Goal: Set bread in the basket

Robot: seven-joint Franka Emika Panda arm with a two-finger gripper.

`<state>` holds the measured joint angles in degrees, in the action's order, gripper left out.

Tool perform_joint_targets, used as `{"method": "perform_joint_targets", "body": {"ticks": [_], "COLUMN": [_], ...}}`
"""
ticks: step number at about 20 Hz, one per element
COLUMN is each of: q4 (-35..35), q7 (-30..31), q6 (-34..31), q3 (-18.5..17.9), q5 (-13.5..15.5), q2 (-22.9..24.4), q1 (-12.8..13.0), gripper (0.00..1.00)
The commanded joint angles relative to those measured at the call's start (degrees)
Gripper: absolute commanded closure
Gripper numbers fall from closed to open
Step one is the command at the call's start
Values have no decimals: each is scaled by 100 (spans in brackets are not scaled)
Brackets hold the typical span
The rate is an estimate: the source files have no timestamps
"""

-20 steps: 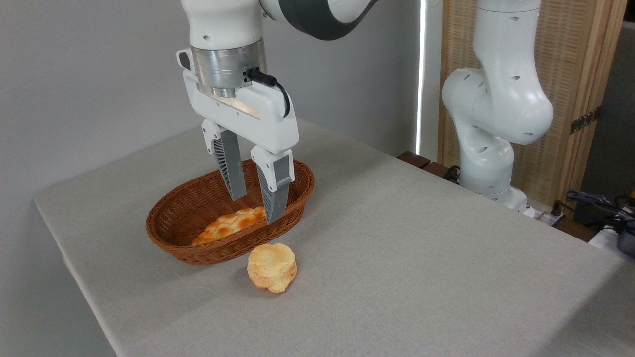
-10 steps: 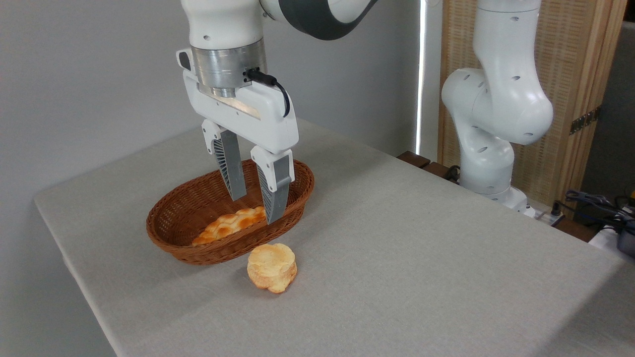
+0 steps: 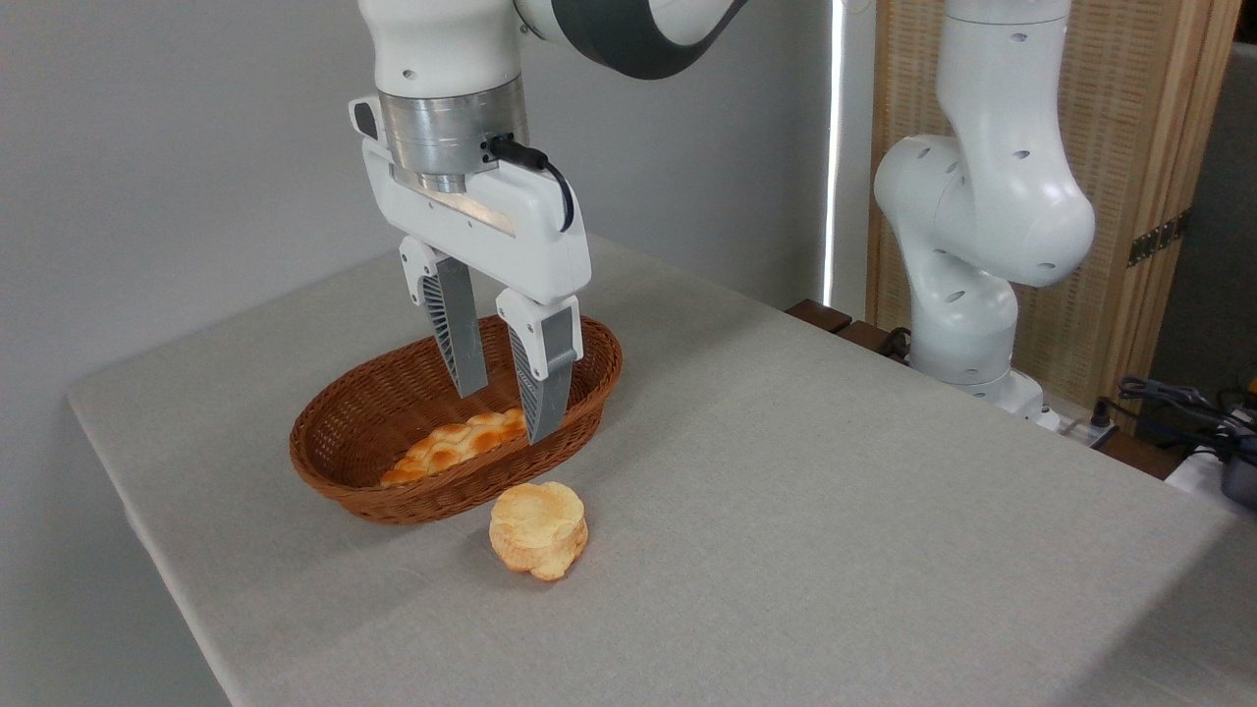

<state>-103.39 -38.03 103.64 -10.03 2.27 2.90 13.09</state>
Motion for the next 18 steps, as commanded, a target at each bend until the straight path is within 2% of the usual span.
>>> {"method": "perform_joint_targets", "body": {"ticks": [1, 18], "q4": [117, 126], "q7": [59, 59], "q6": [-159, -89], "q3": [-16, 27], "q5": [-16, -16], "q2": [-61, -105], "q1": [35, 44], "gripper": [0, 0]}}
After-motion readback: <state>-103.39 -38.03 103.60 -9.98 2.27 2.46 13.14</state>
